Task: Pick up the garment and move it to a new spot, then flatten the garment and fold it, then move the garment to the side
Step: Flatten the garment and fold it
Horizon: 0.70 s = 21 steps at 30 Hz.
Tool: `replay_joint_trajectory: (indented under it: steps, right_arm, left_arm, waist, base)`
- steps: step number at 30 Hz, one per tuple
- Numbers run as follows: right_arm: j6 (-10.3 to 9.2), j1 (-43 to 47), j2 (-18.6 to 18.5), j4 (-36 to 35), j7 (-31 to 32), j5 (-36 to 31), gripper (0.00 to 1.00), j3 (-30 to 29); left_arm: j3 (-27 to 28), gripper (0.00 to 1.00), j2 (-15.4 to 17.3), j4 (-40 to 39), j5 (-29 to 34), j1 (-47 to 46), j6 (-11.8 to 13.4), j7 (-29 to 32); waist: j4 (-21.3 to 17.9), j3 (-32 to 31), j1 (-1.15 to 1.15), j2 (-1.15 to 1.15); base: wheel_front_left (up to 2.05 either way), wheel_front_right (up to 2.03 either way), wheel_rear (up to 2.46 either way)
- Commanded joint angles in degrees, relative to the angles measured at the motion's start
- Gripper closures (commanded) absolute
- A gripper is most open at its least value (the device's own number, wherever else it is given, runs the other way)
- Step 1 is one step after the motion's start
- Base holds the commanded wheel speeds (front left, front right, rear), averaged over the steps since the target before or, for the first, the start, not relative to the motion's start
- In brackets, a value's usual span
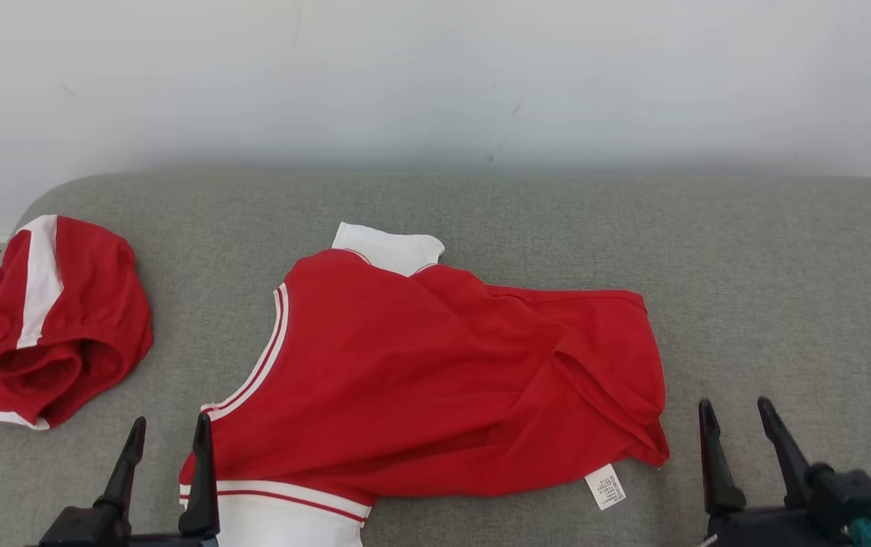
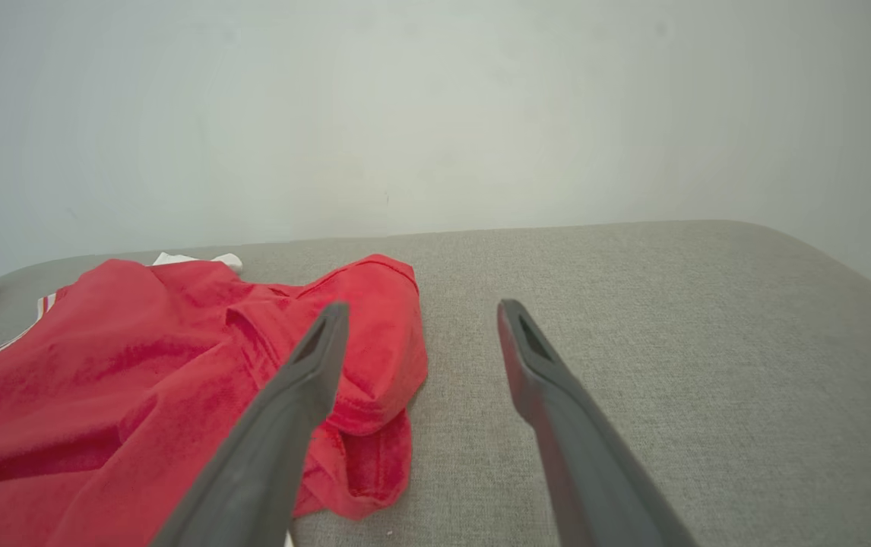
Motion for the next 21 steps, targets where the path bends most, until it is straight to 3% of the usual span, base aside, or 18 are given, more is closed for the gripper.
replay_joint_trajectory:
  steps: [1, 10, 21]
  right_arm:
    - [0.07, -2.00, -1.11, 0.87, 0.17, 0.05, 0.00, 0.57]
    - [0.07, -13.99, -5.72, 7.85, 3.98, 0.74, 0.00, 2.33]
    - [0.07, -27.41, -9.07, 26.01, 9.64, 2.57, 0.00, 4.22]
  left_arm:
    - [0.75, 0.00, -0.51, -0.21, 0.87, 0.20, -0.56, -0.19]
    - [2.07, 0.00, -2.09, -0.09, 2.84, -1.91, -1.87, -0.19]
    - [1.62, 0.00, -3.47, 0.97, 2.73, -4.16, -2.32, -0.20]
  waist:
    - [0.32, 0.49, 0.01, 0.00]
    - [2.40, 3.17, 0.01, 0.00]
    - [6.68, 6.50, 0.01, 0.00]
  base:
    - [0.00, 0.00, 0.00]
    - [0.00, 0.00, 0.00]
    - [0.00, 0.00, 0.00]
